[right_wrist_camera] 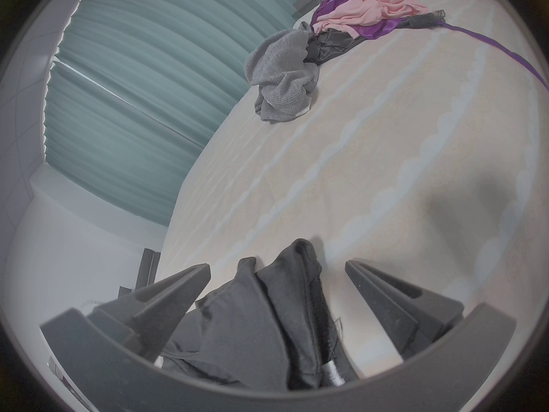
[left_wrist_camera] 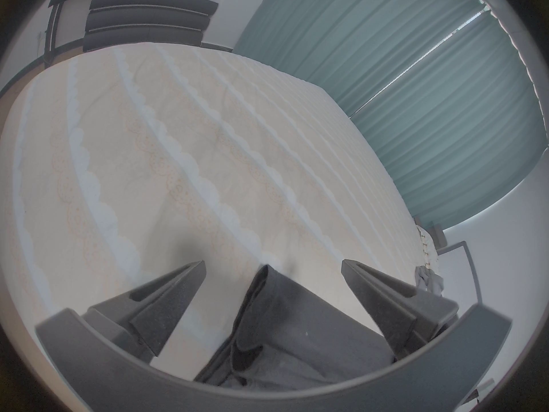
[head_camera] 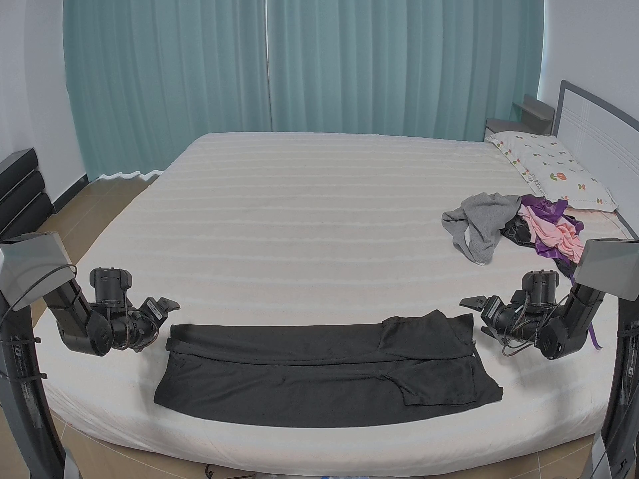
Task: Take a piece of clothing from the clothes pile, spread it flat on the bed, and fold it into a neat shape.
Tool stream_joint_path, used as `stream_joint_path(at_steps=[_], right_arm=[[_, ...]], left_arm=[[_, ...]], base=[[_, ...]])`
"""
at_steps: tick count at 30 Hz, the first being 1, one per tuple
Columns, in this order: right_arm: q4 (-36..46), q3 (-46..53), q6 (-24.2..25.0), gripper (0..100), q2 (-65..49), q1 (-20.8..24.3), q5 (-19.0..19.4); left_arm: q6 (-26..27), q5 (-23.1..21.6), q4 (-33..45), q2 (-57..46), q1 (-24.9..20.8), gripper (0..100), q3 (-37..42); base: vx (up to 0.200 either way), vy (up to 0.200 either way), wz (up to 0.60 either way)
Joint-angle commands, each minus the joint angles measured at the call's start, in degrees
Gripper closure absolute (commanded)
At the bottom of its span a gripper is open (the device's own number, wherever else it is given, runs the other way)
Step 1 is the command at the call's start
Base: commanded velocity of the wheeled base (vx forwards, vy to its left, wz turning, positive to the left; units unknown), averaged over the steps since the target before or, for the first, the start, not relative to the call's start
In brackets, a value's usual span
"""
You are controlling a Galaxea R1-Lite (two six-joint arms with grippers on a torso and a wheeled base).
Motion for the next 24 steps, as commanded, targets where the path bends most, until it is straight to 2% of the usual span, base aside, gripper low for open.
stream_joint_path(at_steps=[1, 5, 8, 13, 17, 20, 21, 22, 23, 24], right_arm=[[0.0, 2.2, 0.9, 0, -3.0, 0.1, 0.1], [0.0, 3.2, 0.9, 0, -3.0, 0.4, 0.0], [0.0, 3.9, 0.9, 0, -3.0, 0.7, 0.0], [0.0, 4.4, 1.0, 0, -3.6, 0.7, 0.0], [0.1, 4.9, 0.9, 0, -3.7, 0.9, -0.1], [0.2, 4.9, 0.8, 0, -3.6, 0.9, -0.1], [0.3, 4.9, 0.8, 0, -3.5, 1.0, -0.1], [0.3, 4.9, 0.8, 0, -3.5, 1.0, -0.1], [0.4, 4.8, 0.8, 0, -3.5, 1.2, -0.1], [0.4, 4.8, 0.8, 0, -3.5, 1.2, -0.1]], left_arm=[[0.0, -3.6, -0.6, -4.3, 0.5, 0, 4.6], [0.2, -6.3, -5.0, -6.6, 0.6, 0, 9.2], [0.2, -6.7, -7.7, -6.8, 0.3, 0, 11.1], [0.5, -6.7, -7.3, -6.8, 0.2, 0, 11.4], [3.5, -7.0, -7.2, -6.6, 0.5, 0, 12.7], [5.2, -8.6, -7.3, -6.6, 0.6, 0, 13.5], [6.5, -11.4, -7.4, -6.6, 0.7, 0, 13.6], [6.7, -11.6, -7.4, -6.5, 0.7, 0, 13.5], [9.2, -14.6, -7.3, -6.0, 1.5, 0, 13.1], [9.2, -14.6, -7.3, -6.0, 1.5, 0, 13.1]], base=[[0.0, 0.0, 0.0], [0.0, 0.0, 0.0], [-0.2, 0.0, 0.0], [-0.2, 0.0, 0.0], [0.0, 0.0, 0.0], [0.0, 0.0, 0.0], [0.0, 0.0, 0.0], [0.0, 0.0, 0.0], [0.0, 0.0, 0.0], [0.0, 0.0, 0.0]])
